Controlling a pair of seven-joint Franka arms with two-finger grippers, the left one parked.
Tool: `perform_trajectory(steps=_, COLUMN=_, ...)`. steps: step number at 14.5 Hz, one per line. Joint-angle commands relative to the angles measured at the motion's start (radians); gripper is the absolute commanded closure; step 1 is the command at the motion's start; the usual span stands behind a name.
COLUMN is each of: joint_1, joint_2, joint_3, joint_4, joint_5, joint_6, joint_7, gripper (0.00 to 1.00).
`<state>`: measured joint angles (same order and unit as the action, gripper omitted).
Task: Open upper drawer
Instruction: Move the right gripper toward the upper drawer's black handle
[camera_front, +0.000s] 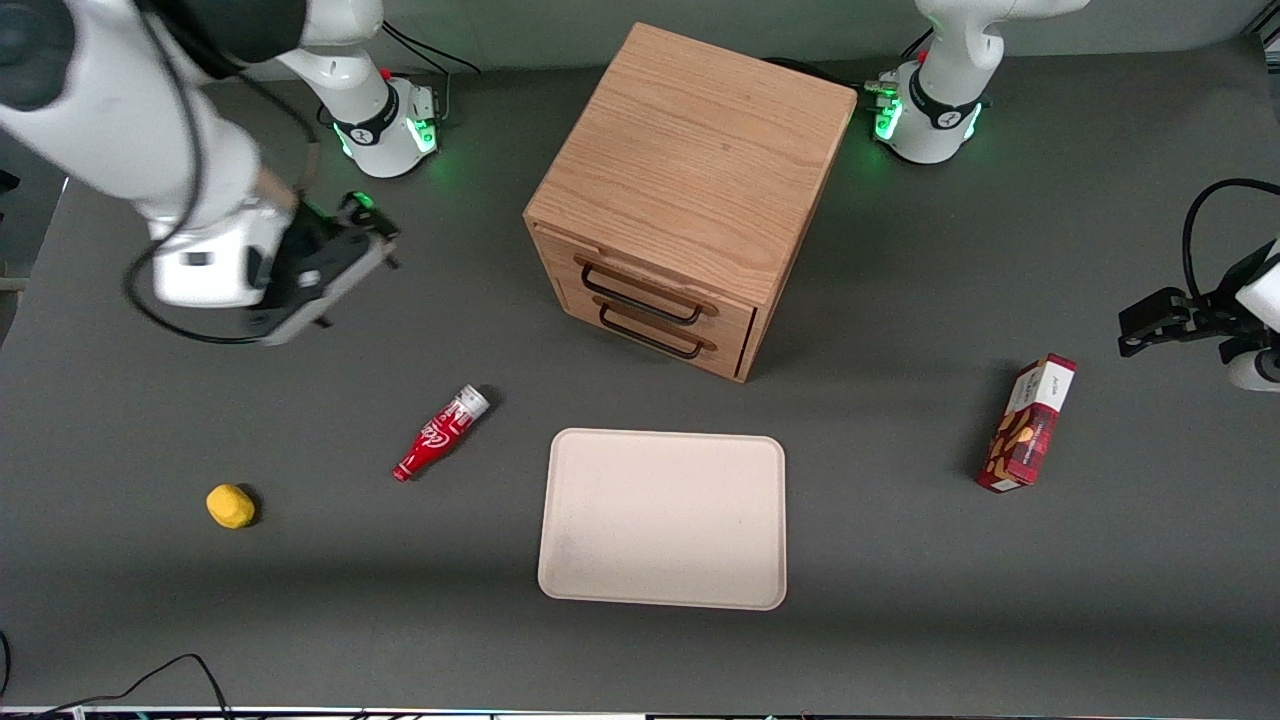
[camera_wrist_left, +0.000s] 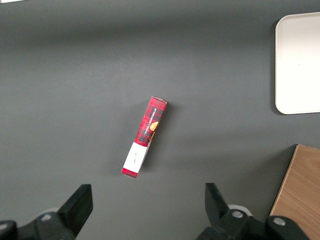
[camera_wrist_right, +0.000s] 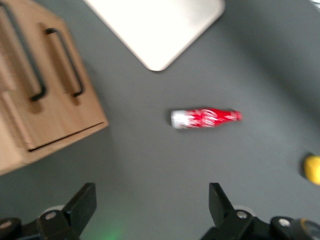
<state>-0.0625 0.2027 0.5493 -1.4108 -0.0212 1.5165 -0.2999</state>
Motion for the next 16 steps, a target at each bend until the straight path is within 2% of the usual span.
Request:
perform_trajectory(steps=1, joint_1=-0.005, joint_2=0.088, joint_3=0.115, joint_4=0.015, joint_5=0.007, joint_6=0.014, joint_7=0.068, gripper=0.00)
perform_trajectory(steps=5, joint_1=0.027, joint_2=0.207, joint_3=0.211, joint_4=0.012, joint_5=0.034, joint_6=0.138, joint_7=0.157, gripper=0.00)
perform_trajectory(steps=10, joint_1=0.084, joint_2=0.273, joint_3=0.232, joint_4=-0.077, joint_5=0.014, joint_6=0.365, joint_7=0.183, gripper=0.00)
perform_trajectory(steps=13, joint_1=0.104, joint_2=0.326, joint_3=0.251, joint_4=-0.089, joint_5=-0.058, joint_6=0.404, joint_7=0.183, gripper=0.00)
perform_trajectory(steps=16, joint_1=0.104, joint_2=0.340, joint_3=0.259, joint_4=-0.138, joint_5=-0.068, joint_6=0.473, joint_7=0.182, gripper=0.00)
